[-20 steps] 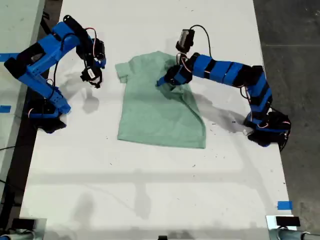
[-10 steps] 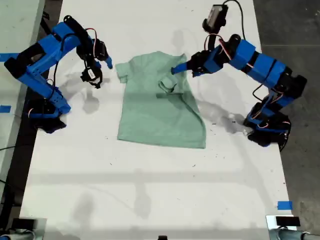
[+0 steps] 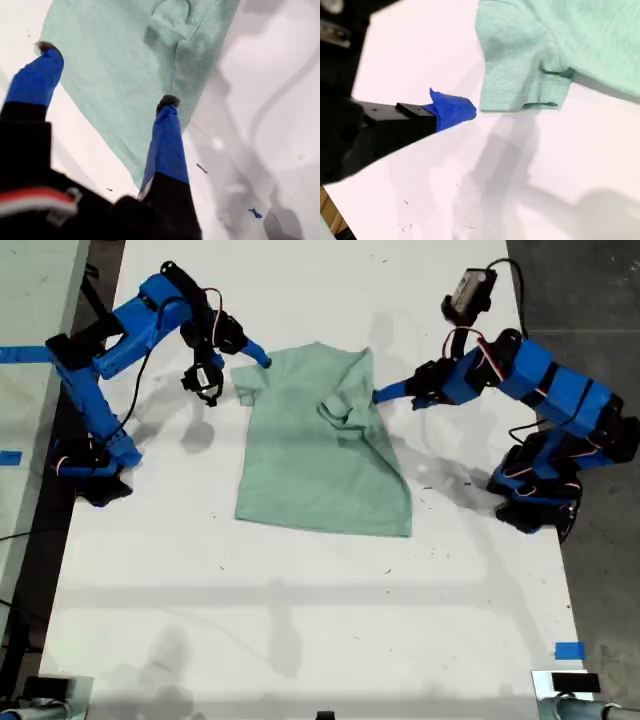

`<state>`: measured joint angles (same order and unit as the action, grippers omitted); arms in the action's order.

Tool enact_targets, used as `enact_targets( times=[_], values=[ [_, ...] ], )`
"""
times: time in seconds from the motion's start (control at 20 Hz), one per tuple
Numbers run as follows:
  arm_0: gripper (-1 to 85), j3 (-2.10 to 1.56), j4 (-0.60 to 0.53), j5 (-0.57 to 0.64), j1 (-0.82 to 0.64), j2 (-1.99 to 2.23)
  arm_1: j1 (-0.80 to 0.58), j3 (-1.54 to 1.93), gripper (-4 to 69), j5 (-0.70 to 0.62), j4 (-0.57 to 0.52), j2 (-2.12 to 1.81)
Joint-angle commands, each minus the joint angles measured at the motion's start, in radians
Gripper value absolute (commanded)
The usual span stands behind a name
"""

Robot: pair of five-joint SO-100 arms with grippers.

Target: Fold tshirt

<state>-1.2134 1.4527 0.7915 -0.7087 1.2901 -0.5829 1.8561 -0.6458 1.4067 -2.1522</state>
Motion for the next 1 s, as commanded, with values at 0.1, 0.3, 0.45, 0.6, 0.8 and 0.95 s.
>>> enact_targets(
  times=[0.1,0.3,0.45,0.6,0.8,0.95],
  values=[
    [35.8,0.071,-0.087,0.035,-0.074,-0.183,0.049,0.002,34.0,0.023,-0.029,-0.06],
    [34.4,0.097,-0.127,0.054,-0.112,-0.324,0.069,0.044,33.8,0.044,-0.029,-0.104],
    [12.9,0.126,-0.143,0.052,-0.124,-0.394,0.072,0.104,33.5,0.06,-0.034,-0.166],
    [0.1,0.13,-0.147,0.052,-0.11,-0.379,0.069,0.166,32.7,0.074,-0.044,-0.224],
    [0.0,0.127,-0.1,0.034,-0.092,-0.233,0.069,0.204,32.0,0.087,-0.048,-0.253],
    [0.0,0.137,-0.057,0.032,-0.075,-0.078,0.066,0.225,31.9,0.091,-0.048,-0.273]
  ],
)
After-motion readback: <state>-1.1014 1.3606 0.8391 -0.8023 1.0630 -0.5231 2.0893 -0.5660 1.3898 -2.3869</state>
